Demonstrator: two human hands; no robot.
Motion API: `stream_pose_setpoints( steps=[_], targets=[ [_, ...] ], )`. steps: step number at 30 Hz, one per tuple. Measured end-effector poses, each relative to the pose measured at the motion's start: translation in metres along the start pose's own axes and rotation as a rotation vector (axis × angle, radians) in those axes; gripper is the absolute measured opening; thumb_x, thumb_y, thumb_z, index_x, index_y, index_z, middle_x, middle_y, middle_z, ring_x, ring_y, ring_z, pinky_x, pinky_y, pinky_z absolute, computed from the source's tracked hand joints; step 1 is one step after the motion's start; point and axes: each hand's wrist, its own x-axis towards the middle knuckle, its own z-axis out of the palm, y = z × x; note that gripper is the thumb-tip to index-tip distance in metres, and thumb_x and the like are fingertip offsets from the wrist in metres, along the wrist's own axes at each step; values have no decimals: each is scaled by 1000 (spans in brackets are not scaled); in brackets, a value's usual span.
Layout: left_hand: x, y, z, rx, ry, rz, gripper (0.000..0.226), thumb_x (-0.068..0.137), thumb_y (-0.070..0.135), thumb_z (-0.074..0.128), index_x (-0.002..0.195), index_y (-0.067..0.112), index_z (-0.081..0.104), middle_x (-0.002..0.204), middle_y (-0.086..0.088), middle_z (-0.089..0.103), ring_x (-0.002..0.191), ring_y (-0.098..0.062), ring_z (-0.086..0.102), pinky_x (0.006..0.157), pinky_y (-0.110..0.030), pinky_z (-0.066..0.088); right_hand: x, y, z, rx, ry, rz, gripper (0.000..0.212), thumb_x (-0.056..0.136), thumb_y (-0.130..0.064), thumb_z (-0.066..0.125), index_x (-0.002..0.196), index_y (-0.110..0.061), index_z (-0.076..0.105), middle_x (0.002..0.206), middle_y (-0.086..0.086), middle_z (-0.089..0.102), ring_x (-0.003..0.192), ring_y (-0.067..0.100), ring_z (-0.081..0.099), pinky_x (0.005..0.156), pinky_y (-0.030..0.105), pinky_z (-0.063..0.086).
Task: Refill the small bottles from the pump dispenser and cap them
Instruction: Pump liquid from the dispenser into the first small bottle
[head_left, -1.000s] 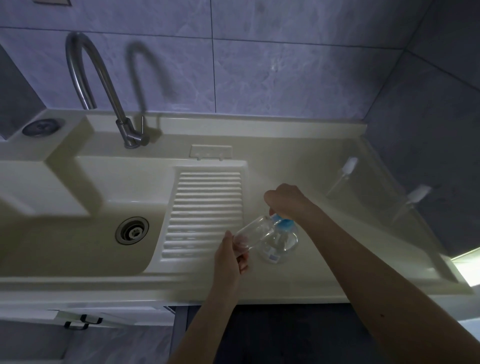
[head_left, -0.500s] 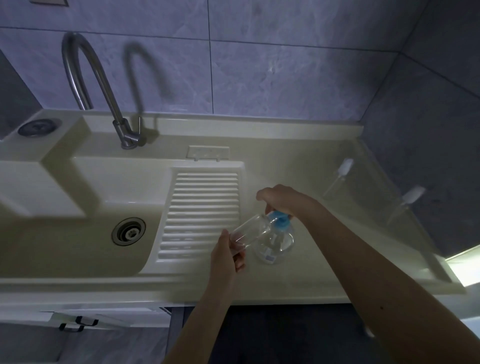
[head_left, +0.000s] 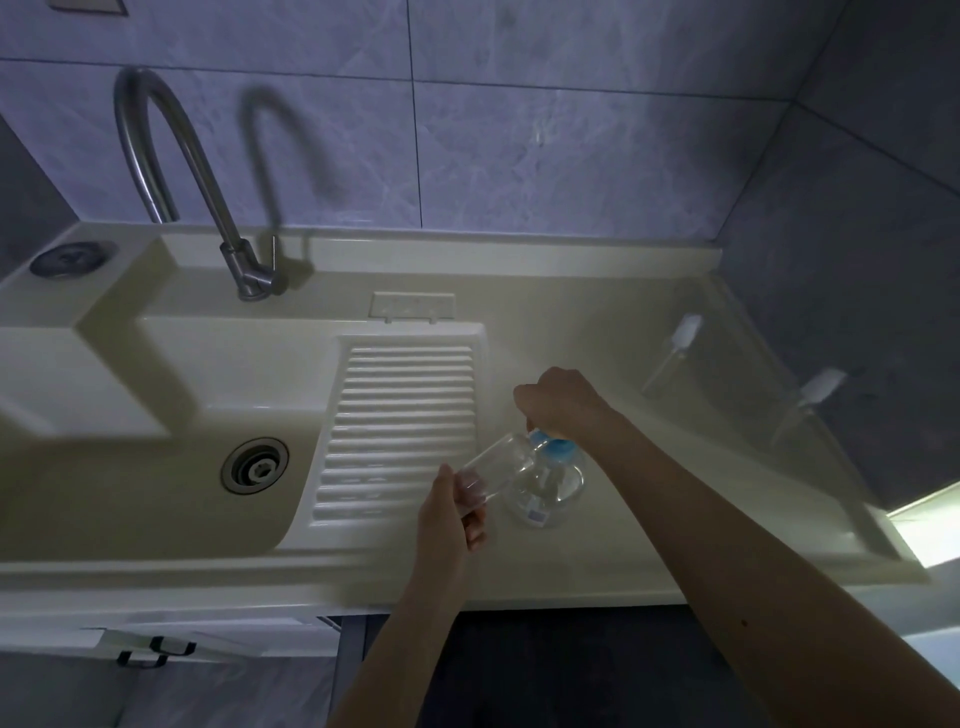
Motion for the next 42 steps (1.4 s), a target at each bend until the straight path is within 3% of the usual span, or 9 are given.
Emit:
stream_pose_setpoints(
  steps=[9, 13, 19, 22, 28, 33, 34, 37, 42],
  targets=[
    [-2, 4, 2, -10, -17, -8, 42, 101, 33, 31, 77, 7, 52, 53, -4, 43, 33, -7, 29, 35, -17, 23, -4, -6, -9, 35, -143, 39, 40, 87, -17, 44, 111, 9, 62, 118, 20, 63, 80, 23, 51, 65, 27, 41],
    [1, 6, 3, -5, -15, -20, 42, 101, 33, 30, 83, 5, 55, 48, -1, 44, 32, -7, 28, 36, -15, 23, -5, -3, -7, 32, -87, 14, 24, 88, -15, 44, 92, 3, 60, 103, 14, 63, 83, 24, 49, 71, 27, 39],
    [0, 9, 0, 13, -6, -27, 42, 102, 32, 30, 76, 7, 53, 41, 2, 42, 31, -6, 27, 36, -16, 21, -7, -1, 0, 46, 26, 22, 50, 53, -30, 38, 82, -5, 71, 85, 9, 70, 67, 22, 60, 56, 23, 42],
    [-1, 9, 0, -5, -16, -21, 43, 102, 32, 29, 74, 8, 51, 43, 1, 42, 31, -6, 27, 36, -17, 21, -7, -3, -2, 60, 14, 26, 50, 56, -30, 38, 83, -5, 71, 87, 8, 70, 70, 22, 61, 61, 26, 46],
    [0, 6, -1, -4, -26, -12, 42, 102, 33, 30, 79, 5, 53, 48, -1, 44, 33, -7, 29, 37, -17, 23, -8, -10, -12, 68, -124, 83, 37, 85, -24, 44, 105, -1, 66, 106, 11, 65, 78, 22, 56, 63, 27, 42],
    [-1, 7, 0, -9, -39, -15, 41, 101, 33, 31, 77, 7, 52, 48, -1, 44, 33, -8, 29, 38, -17, 22, -16, -9, -16, 88, -241, 107, 46, 94, -28, 40, 127, 1, 54, 129, 20, 55, 107, 30, 56, 87, 39, 45],
    [0, 8, 1, -12, -39, -18, 41, 101, 33, 31, 77, 7, 52, 47, -1, 44, 33, -8, 29, 38, -17, 22, -15, -9, -15, 81, -235, 105, 45, 93, -28, 40, 125, 1, 54, 131, 19, 55, 101, 28, 57, 87, 39, 45],
    [0, 8, 3, -7, -30, -28, 43, 101, 34, 31, 74, 7, 52, 46, 0, 43, 33, -8, 28, 38, -16, 21, -11, -7, -11, 28, -160, 81, 38, 89, -23, 38, 113, 0, 58, 120, 13, 60, 73, 19, 52, 64, 30, 44],
    [-2, 8, -1, -4, -24, -36, 42, 102, 34, 32, 74, 9, 52, 44, 2, 44, 33, -6, 29, 36, -17, 22, -7, -1, -3, 18, -64, 73, 41, 79, -20, 40, 100, 0, 69, 107, 14, 67, 76, 25, 55, 65, 27, 43]
  ],
)
